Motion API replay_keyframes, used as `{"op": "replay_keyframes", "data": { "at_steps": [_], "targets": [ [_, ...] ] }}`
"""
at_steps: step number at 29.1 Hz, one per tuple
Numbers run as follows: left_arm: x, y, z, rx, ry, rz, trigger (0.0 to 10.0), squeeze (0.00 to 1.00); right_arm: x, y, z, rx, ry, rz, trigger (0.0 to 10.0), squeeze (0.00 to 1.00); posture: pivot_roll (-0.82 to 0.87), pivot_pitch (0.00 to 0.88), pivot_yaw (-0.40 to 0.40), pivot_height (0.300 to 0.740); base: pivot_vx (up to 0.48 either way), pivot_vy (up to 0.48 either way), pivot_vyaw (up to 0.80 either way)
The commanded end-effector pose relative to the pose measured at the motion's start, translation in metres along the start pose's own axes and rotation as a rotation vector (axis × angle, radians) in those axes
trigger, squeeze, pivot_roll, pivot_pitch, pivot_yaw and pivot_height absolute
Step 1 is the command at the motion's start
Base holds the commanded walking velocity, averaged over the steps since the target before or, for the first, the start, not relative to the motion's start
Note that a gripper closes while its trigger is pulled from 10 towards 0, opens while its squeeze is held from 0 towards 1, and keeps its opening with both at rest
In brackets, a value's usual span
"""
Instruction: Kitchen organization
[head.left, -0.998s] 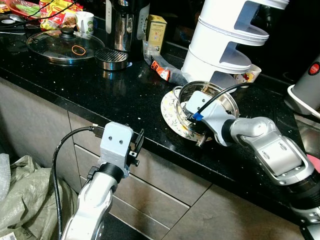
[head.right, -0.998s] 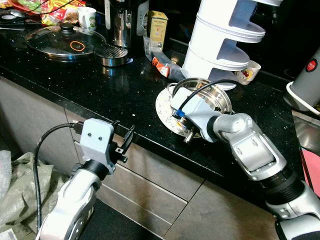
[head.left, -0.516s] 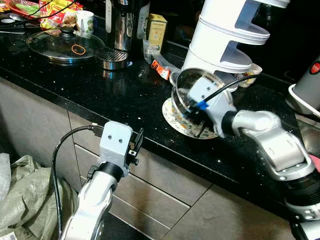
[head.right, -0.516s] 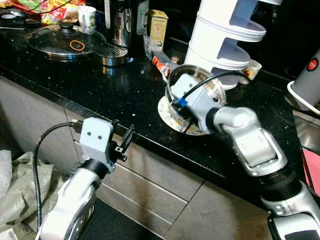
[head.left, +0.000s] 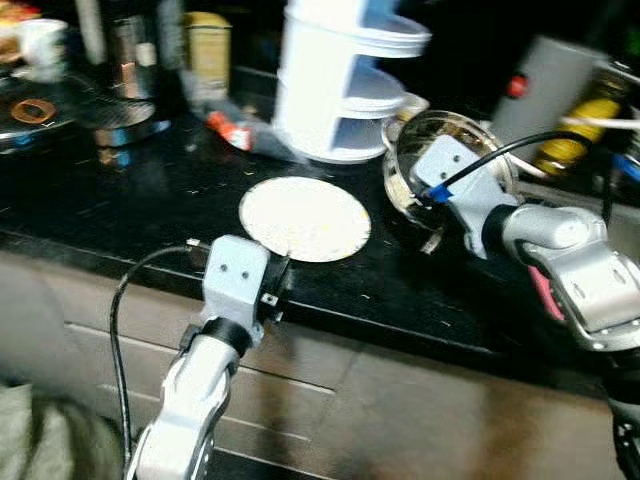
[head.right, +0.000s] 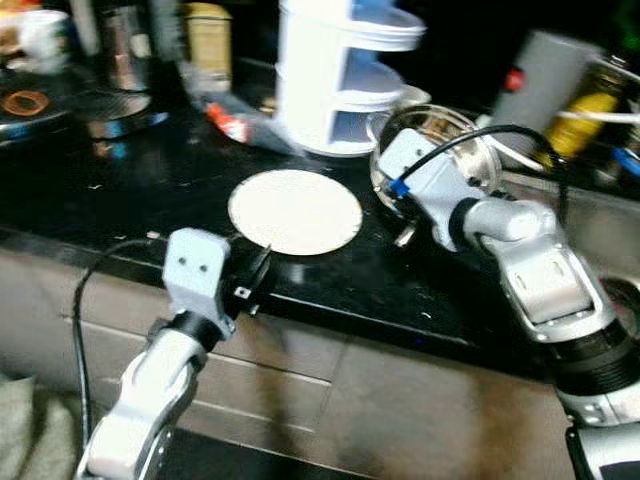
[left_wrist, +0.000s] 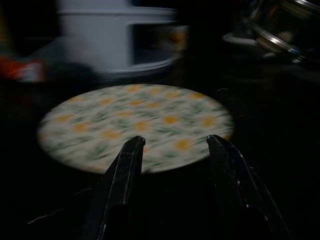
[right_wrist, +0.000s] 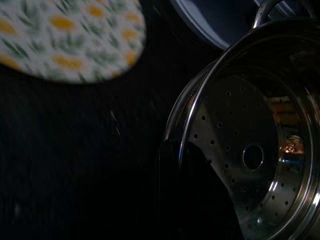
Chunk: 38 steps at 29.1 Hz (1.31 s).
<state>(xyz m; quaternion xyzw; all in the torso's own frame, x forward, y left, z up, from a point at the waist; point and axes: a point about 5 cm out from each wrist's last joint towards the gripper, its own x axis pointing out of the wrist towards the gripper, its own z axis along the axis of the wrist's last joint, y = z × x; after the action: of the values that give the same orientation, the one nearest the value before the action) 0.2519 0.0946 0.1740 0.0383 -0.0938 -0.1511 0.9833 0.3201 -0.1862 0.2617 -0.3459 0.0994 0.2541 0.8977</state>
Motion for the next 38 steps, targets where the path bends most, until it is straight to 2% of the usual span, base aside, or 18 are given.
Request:
{"op": "replay_keyframes", "data": {
  "at_steps": [1,6,7,11,12,13,22,34,38],
  "targets": [
    [-0.001,-0.001,-0.002,-0.016,0.010,-0.007,10.0,0.00,-0.004,-0.005,0.003,-0.018,-0.010,-0.041,0.0,0.00,0.12,0.000,-0.178,0.740,0.000,0.000,-0.76],
    [-0.001,-0.003,-0.001,-0.026,0.005,-0.014,10.0,0.00,-0.002,-0.004,0.005,-0.021,-0.017,-0.048,0.0,0.00,0.12,0.000,-0.178,0.740,0.000,0.000,-0.77],
    [0.000,-0.003,0.000,-0.032,-0.001,-0.016,10.0,0.00,0.000,-0.006,0.005,-0.033,-0.016,-0.067,2.7,0.00,0.12,0.000,-0.182,0.740,0.000,0.000,0.00],
    [0.000,-0.004,0.001,-0.038,-0.007,-0.018,10.0,0.00,0.002,-0.006,0.003,-0.047,-0.010,-0.074,2.7,0.00,0.12,0.000,-0.182,0.740,0.000,0.000,0.00],
    [0.001,-0.004,0.001,-0.039,-0.008,-0.018,10.0,0.00,0.004,-0.006,0.003,-0.046,-0.010,-0.072,4.0,0.00,0.13,0.000,-0.186,0.740,0.000,0.000,0.00],
    [0.001,-0.004,0.001,-0.041,-0.010,-0.019,10.0,0.00,0.005,-0.005,0.003,-0.044,-0.012,-0.069,10.0,0.00,0.13,0.000,-0.187,0.740,0.000,0.000,0.00],
    [0.005,-0.006,0.005,-0.048,-0.022,-0.015,10.0,0.00,0.018,0.001,0.009,-0.034,-0.040,-0.070,10.0,0.00,0.13,0.000,-0.191,0.740,0.000,0.000,-0.78],
    [0.004,-0.006,0.003,-0.047,-0.014,-0.015,10.0,0.00,0.024,0.004,0.011,-0.055,-0.057,-0.075,10.0,0.00,0.13,0.000,-0.191,0.740,0.000,0.000,0.00],
    [0.004,-0.006,0.002,-0.048,-0.012,-0.011,10.0,0.00,0.026,0.006,0.011,-0.058,-0.060,-0.073,10.0,0.00,0.13,0.000,-0.191,0.740,0.000,-0.322,0.00]
  ]
}}
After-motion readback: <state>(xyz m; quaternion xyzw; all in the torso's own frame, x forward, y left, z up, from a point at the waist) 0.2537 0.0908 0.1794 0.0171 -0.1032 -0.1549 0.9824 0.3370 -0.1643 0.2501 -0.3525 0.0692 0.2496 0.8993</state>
